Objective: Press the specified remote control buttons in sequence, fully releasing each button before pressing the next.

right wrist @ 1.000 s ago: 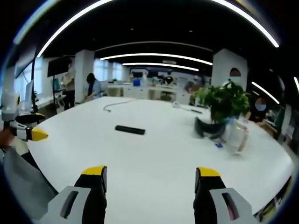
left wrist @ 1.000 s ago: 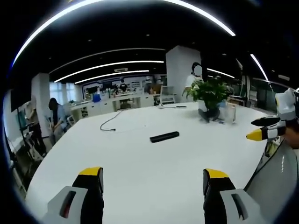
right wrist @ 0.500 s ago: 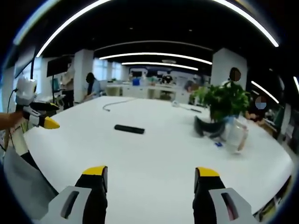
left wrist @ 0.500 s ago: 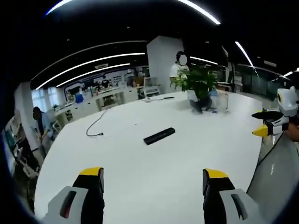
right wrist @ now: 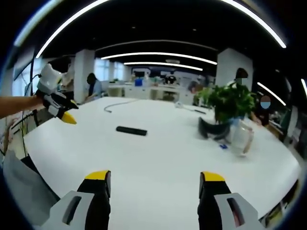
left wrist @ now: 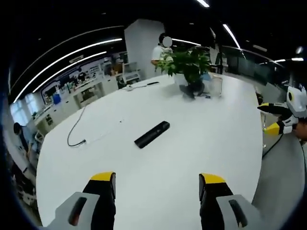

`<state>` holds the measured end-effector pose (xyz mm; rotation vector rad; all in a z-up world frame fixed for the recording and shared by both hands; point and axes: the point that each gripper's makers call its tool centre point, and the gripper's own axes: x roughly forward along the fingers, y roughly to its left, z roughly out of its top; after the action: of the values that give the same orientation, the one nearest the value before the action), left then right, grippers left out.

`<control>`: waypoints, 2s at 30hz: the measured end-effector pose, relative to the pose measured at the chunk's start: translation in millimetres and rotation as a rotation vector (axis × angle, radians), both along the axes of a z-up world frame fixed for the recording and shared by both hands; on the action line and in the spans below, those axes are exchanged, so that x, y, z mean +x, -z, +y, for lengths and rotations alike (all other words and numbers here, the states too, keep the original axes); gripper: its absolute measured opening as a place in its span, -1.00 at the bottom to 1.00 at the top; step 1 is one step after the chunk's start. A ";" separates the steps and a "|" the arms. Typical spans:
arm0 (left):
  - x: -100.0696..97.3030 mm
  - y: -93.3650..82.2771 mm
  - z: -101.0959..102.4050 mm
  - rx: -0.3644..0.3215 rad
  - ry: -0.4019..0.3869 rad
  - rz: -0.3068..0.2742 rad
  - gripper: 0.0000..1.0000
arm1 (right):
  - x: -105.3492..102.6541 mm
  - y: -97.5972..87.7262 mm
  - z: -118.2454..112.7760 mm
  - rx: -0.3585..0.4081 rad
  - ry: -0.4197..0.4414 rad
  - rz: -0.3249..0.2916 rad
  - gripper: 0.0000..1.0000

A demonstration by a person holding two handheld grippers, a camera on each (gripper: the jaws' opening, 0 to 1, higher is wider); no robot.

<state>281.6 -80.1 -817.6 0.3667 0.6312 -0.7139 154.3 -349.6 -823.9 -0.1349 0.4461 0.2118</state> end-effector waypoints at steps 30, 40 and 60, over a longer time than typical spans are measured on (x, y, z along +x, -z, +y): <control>93.5 53.8 -51.9 0.208 0.312 0.226 0.16 | -3.0 13.0 1.4 -0.035 -0.006 0.066 0.44; 135.6 78.5 -55.8 0.203 0.312 0.266 -0.02 | -3.6 16.0 2.9 -0.032 -0.013 0.085 0.44; 156.8 128.0 -66.6 0.353 0.435 0.335 -0.07 | -1.6 21.9 0.7 -0.047 -0.005 0.110 0.42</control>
<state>438.4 -146.7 -945.5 0.7337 1.0159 -1.0946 152.7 -348.9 -845.8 -0.1711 0.5606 0.2148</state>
